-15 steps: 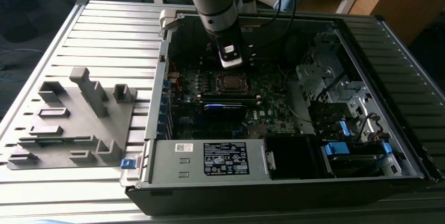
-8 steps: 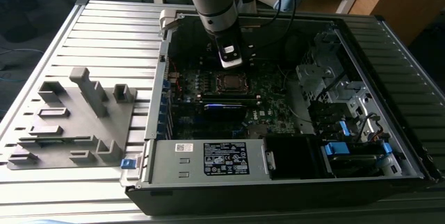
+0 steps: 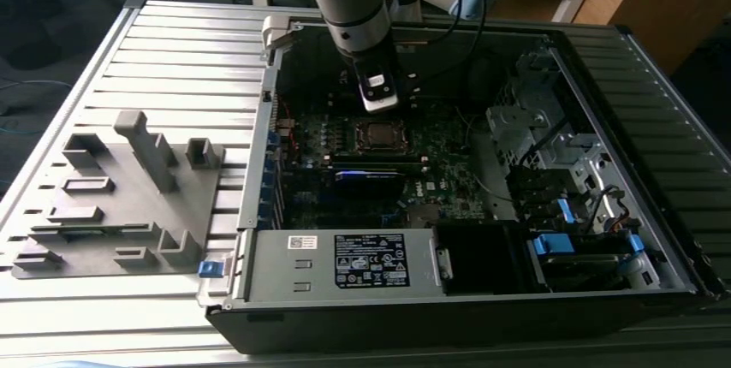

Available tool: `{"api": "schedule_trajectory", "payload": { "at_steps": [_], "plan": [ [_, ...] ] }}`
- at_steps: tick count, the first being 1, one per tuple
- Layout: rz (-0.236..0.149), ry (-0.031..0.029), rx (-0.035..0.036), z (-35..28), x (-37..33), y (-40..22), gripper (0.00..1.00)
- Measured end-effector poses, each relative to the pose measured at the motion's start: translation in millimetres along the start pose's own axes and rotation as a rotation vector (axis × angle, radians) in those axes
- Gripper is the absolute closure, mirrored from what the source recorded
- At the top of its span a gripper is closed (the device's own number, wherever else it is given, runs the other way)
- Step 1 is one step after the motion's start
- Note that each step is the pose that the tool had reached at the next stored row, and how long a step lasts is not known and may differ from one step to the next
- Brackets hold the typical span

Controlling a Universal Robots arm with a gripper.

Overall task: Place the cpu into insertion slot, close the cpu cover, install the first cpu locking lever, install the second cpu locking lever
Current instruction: 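Install the first cpu locking lever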

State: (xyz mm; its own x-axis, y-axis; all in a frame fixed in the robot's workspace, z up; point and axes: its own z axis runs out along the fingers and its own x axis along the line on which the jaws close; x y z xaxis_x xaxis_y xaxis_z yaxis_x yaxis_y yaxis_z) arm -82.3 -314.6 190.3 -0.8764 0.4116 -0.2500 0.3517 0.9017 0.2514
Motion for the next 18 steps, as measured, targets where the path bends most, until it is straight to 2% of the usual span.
{"api": "schedule_trajectory", "payload": {
  "at_steps": [13,18],
  "plan": [
    [0.005,-0.0015,0.0010,-0.7,-0.9,-1.6,0.89],
    [0.004,-0.0061,-0.0008,1.5,-0.5,-3.3,0.89]
  ]
}}
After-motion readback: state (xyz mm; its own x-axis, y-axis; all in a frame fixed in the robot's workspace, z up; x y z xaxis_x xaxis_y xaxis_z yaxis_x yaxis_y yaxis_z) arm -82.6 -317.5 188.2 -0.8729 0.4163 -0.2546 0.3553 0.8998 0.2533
